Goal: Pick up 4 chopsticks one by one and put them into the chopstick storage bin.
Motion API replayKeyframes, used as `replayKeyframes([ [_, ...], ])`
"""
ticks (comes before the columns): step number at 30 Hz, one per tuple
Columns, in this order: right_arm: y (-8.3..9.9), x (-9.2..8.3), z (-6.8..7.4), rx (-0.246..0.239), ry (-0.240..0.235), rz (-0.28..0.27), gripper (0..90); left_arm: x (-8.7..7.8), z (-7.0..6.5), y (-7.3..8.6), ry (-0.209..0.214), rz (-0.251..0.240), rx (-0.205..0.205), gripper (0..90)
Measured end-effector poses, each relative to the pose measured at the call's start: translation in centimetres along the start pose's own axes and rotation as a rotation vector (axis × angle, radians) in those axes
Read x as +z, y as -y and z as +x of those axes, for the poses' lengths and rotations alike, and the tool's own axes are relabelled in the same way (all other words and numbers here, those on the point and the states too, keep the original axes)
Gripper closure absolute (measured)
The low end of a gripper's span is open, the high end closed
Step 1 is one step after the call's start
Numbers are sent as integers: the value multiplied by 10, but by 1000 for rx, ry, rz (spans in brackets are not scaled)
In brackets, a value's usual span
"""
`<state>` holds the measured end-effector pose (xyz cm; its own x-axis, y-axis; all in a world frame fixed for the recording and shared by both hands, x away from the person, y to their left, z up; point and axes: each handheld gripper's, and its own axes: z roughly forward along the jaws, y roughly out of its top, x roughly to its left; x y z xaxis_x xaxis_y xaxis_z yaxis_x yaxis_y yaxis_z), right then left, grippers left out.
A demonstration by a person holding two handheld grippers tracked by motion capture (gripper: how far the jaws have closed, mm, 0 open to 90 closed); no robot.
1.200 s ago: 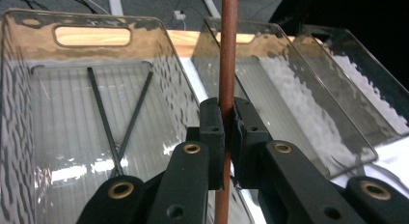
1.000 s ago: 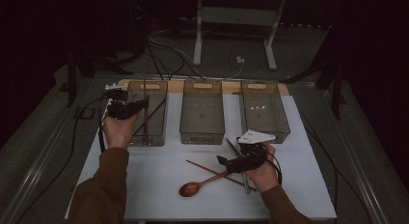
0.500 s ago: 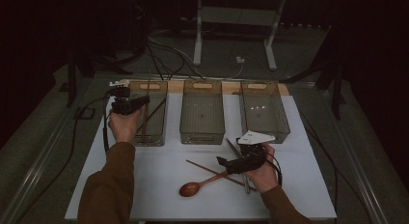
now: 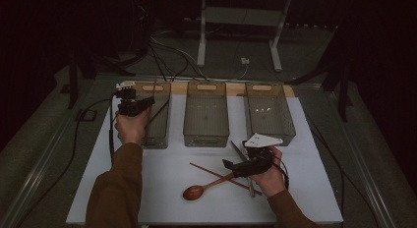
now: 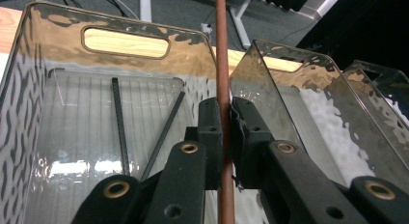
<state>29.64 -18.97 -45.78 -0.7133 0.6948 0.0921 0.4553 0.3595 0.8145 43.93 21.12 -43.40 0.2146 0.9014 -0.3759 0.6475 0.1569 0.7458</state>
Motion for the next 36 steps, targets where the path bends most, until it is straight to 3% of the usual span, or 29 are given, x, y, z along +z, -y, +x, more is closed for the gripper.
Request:
replayKeyframes([
  [5, 0, 0, -1, 0, 0, 0, 0, 1, -1, 0, -3, -9, 4, 532],
  [8, 0, 0, 0, 1, 0, 1, 0, 0, -1, 0, -25, -6, 9, 347],
  [12, 0, 0, 0, 1, -1, 1, 0, -2, -1, 0, -50, -6, 28, 213],
  [17, 0, 0, 0, 2, -1, 2, 0, -8, -2, -1, -55, -19, 39, 144],
  [21, 0, 0, -1, 2, -2, 3, 0, -14, -3, -2, -56, -21, 59, 29],
  [29, 0, 1, 0, 5, -5, 12, 0, -28, -9, -2, -41, -30, 113, 8],
  [36, 0, 2, 0, -2, -16, 28, 0, -37, -18, 1, -38, -8, 177, 7],
])
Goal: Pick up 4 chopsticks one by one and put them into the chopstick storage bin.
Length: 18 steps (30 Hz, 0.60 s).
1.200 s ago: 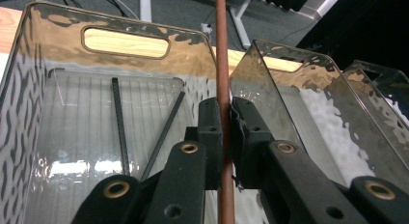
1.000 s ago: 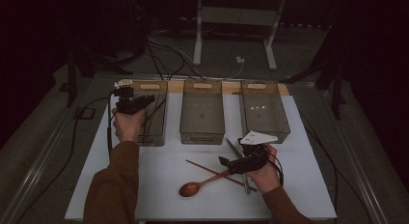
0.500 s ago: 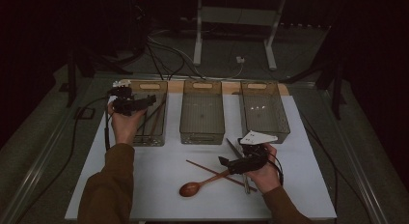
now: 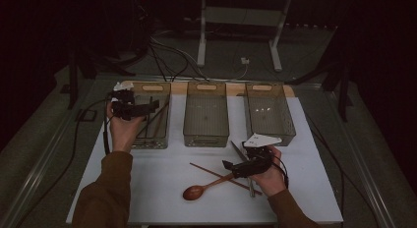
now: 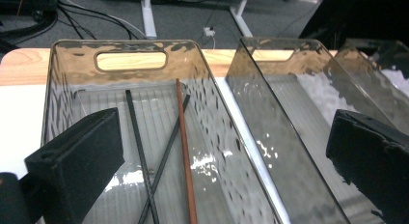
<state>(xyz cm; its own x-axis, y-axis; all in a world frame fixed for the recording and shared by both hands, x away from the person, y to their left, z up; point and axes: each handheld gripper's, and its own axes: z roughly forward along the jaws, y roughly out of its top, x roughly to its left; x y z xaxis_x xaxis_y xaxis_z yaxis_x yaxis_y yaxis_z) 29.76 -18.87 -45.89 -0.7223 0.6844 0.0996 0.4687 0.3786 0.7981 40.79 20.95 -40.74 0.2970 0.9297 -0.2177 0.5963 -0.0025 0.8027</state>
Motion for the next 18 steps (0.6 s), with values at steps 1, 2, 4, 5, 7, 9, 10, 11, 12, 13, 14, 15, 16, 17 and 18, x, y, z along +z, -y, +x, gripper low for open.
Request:
replayKeyframes([
  [1, 0, 0, 0, 0, 1, 1, 0, -2, -1, 0, 2, 5, 9, 7],
  [2, 0, 0, 0, 3, 1, 4, 0, -3, -3, 0, 5, 6, 14, 8],
  [4, 0, 0, 0, -1, -1, 10, 0, -6, -4, 0, 5, 5, 26, 8],
  [5, 0, 0, 0, -4, -2, 13, 0, -7, -5, 0, 7, 3, 33, 7],
  [7, 0, 0, 0, -7, -3, 17, 0, -11, -7, 0, 12, -3, 43, 8],
  [9, 1, 1, 0, -8, -3, 22, 0, -14, -10, 0, 14, -4, 59, 8],
  [10, 1, 1, 0, -8, -5, 25, 0, -16, -12, 0, 16, -6, 64, 8],
  [11, 1, 1, 0, -10, -6, 29, 0, -17, -13, 0, 20, -8, 70, 8],
  [12, 1, 1, -1, -12, -5, 31, 0, -19, -14, 0, 22, -9, 75, 7],
  [13, 1, 1, -1, -12, -5, 33, 0, -21, -16, 0, 24, -11, 82, 8],
  [14, 1, 1, -1, -17, -5, 34, 0, -22, -17, 0, 25, -15, 86, 8],
  [15, 1, 1, -1, -17, -5, 37, 0, -25, -19, 0, 31, -18, 89, 8],
  [16, 1, 1, -1, -18, -6, 39, 0, -26, -20, 0, 33, -18, 94, 8],
  [17, 1, 1, 0, -18, -7, 43, 0, -27, -21, 1, 33, -19, 98, 8],
  [18, 1, 1, 0, -18, -6, 46, 0, -29, -23, 1, 32, -19, 104, 8],
])
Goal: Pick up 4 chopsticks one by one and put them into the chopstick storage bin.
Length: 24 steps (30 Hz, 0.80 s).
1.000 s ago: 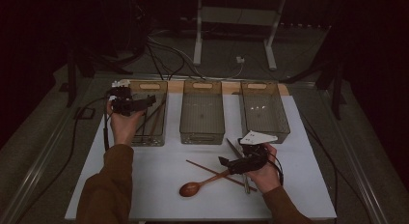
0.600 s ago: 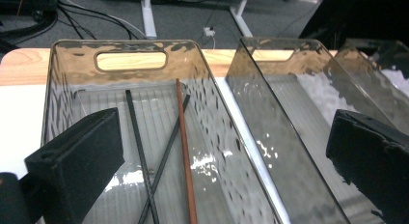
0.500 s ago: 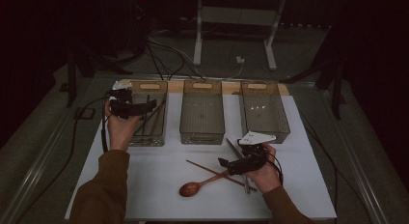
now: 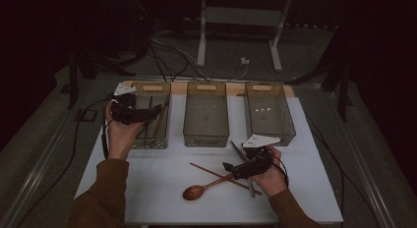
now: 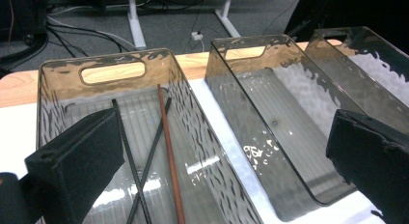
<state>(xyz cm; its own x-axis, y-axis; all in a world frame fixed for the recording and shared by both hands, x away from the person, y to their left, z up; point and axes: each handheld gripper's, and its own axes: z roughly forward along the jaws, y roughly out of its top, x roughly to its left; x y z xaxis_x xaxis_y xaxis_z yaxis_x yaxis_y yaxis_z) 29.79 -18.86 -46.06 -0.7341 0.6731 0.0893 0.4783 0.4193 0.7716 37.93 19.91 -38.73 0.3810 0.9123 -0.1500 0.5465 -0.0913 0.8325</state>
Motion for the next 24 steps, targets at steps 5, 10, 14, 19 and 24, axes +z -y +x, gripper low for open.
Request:
replayKeyframes([
  [5, 1, 1, 0, -5, -7, 19, 0, -7, -7, 2, 9, -3, 28, 8],
  [10, 2, 2, -1, -11, -12, 46, 0, -14, -13, 7, 19, -3, 50, 8],
  [14, 4, 2, -1, -15, -19, 75, 0, -20, -14, 14, 23, -15, 40, 8],
  [19, 8, 2, -3, -33, -16, 109, 0, -25, -14, 26, 20, -4, 45, 8],
  [24, 11, 3, -3, -40, -20, 159, 0, -27, -13, 39, 22, 4, 41, 8],
])
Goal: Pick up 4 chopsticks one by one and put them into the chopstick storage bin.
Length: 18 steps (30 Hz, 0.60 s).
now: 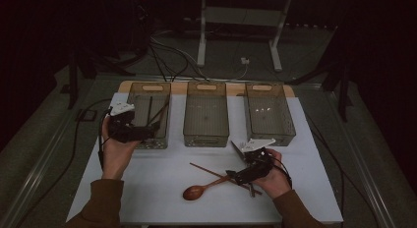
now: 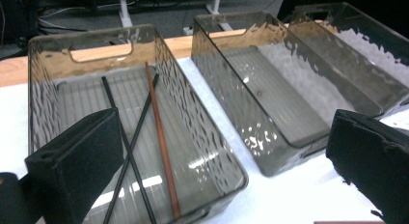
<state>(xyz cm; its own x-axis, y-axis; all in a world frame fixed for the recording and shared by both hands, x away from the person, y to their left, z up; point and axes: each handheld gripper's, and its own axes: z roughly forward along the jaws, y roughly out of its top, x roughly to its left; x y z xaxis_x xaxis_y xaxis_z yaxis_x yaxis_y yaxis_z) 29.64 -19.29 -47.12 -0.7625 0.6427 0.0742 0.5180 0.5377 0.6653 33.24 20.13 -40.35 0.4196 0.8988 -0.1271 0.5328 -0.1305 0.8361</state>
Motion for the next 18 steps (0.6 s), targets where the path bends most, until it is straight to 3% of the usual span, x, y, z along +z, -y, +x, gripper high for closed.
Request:
replayKeyframes([
  [10, 4, 5, 5, -42, 18, 90, 69, -8, -6, 24, 16, -7, -14, 8],
  [18, 11, 10, 12, -106, 9, 176, 317, -10, -6, 35, 22, -13, -39, 8],
])
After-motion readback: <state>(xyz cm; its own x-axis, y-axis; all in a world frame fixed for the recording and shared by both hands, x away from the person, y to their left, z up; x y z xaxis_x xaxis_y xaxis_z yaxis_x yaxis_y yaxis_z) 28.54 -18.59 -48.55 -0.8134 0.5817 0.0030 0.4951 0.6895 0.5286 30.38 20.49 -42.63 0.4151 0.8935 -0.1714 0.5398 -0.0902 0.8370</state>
